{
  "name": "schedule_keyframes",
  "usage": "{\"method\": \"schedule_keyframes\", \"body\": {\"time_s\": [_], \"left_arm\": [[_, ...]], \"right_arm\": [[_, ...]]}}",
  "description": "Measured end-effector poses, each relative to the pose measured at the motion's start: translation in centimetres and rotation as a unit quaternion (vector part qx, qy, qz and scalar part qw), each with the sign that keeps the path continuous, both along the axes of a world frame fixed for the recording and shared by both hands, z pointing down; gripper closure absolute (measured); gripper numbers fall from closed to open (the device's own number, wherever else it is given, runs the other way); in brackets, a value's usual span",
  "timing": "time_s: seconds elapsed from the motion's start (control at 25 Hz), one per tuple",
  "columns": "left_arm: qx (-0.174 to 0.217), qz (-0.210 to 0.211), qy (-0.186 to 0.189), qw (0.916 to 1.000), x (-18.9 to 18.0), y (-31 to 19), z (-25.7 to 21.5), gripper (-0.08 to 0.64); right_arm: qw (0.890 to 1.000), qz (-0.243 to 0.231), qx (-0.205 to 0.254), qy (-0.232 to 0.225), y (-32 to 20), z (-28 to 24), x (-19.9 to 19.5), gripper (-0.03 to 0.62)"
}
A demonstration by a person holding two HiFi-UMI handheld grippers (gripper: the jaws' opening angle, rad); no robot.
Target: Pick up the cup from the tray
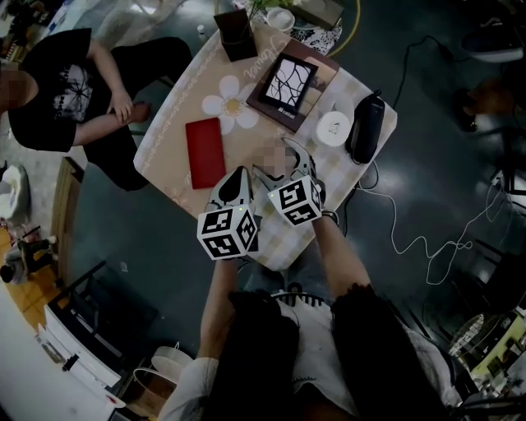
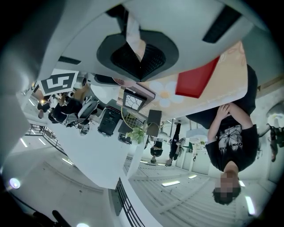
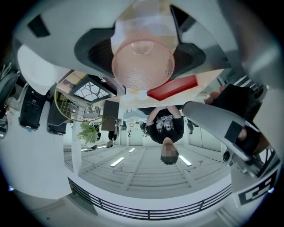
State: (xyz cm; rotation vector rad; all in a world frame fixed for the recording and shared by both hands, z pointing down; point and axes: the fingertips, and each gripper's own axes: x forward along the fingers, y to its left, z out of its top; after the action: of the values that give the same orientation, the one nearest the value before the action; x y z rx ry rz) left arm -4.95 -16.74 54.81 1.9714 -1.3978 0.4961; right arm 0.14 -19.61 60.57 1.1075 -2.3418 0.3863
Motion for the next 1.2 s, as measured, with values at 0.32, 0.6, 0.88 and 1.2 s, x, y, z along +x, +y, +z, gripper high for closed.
{"method": "schedule_keyframes", "body": {"time_s": [0.32,0.6,0.88,1.2], "left_arm": [[0.004,0.0,0.004,1.0,-0.4,-0.2,-0.1,0.554],[-0.004,-0.005,0.002,1.0,-1.1,0.5,0.4,0.554],[0.012,-0.014,0.004,0.9998,-2.0,0.5,-1.1,0.554],[0.052,-0.015,0.017,0.9984,-1.7,0.7,-4.5,0.554]], "right_arm": [[1.0,0.001,0.008,-0.001,-0.1,0.1,-0.1,0.201],[1.0,-0.011,0.02,-0.012,-0.4,-1.2,-0.4,0.201],[0.998,-0.015,0.04,-0.036,-1.1,-5.7,-0.2,0.201],[0.996,0.011,0.044,-0.077,-0.2,-10.5,1.4,0.201]]}}
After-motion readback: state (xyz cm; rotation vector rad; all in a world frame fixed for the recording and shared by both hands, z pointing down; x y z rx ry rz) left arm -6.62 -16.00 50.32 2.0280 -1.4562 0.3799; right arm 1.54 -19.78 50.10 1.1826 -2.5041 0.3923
